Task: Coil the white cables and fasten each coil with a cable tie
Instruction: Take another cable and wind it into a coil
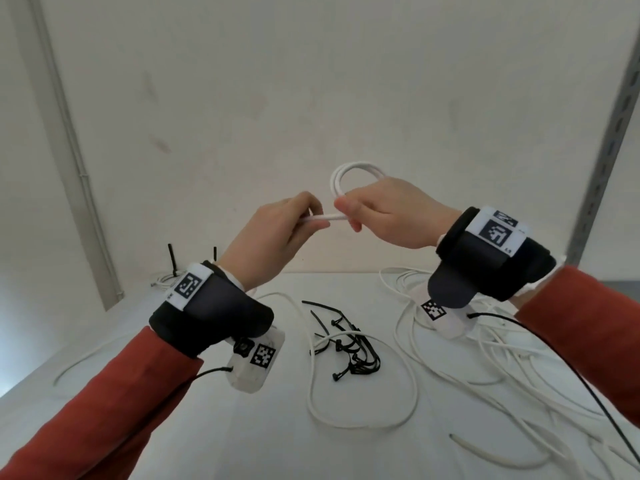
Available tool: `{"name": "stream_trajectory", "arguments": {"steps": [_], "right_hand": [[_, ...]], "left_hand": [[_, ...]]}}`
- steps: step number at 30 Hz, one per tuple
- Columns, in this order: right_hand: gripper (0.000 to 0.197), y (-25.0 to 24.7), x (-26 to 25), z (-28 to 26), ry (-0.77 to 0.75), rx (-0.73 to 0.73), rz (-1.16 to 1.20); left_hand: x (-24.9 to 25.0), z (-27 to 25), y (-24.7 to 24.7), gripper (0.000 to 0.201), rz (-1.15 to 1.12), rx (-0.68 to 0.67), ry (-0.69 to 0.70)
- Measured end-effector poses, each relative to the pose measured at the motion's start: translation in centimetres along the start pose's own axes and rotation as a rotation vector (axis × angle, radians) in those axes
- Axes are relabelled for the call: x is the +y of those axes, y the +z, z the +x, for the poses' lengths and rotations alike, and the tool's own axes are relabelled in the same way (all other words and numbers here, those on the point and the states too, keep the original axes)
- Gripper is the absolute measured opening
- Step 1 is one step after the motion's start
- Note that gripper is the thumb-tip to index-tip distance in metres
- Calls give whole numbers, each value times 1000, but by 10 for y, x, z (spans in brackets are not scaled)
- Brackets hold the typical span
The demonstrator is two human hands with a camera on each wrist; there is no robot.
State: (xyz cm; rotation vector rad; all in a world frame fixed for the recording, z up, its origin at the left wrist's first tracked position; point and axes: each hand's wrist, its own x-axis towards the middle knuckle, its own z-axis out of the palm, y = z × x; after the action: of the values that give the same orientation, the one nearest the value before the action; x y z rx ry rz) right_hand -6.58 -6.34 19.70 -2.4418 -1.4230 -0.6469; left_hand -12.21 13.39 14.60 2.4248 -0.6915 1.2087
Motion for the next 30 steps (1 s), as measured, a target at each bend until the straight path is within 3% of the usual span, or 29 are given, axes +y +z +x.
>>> {"name": "stream_trajectory", "arguments": {"steps": [6, 13, 17, 22, 26, 30], "right_hand": [[66, -2, -6, -3, 34, 7, 541], [68, 6, -18, -2, 79, 101, 1147], [64, 9, -25, -3, 158, 189, 1302], [59, 18, -29, -4, 266, 305, 1320], [52, 28, -35, -10, 204, 212, 1533], [44, 29, -37, -18, 137, 50, 1740]], "left_hand": [[8, 10, -8, 37, -106, 104, 8], [15, 17, -7, 29, -380, 64, -56], [23, 17, -7, 36, -622, 28, -152], [34, 17, -7, 37, -872, -10, -289], [40, 20, -8, 42, -930, 63, -433], [39, 22, -10, 47, -995, 8, -544]]}}
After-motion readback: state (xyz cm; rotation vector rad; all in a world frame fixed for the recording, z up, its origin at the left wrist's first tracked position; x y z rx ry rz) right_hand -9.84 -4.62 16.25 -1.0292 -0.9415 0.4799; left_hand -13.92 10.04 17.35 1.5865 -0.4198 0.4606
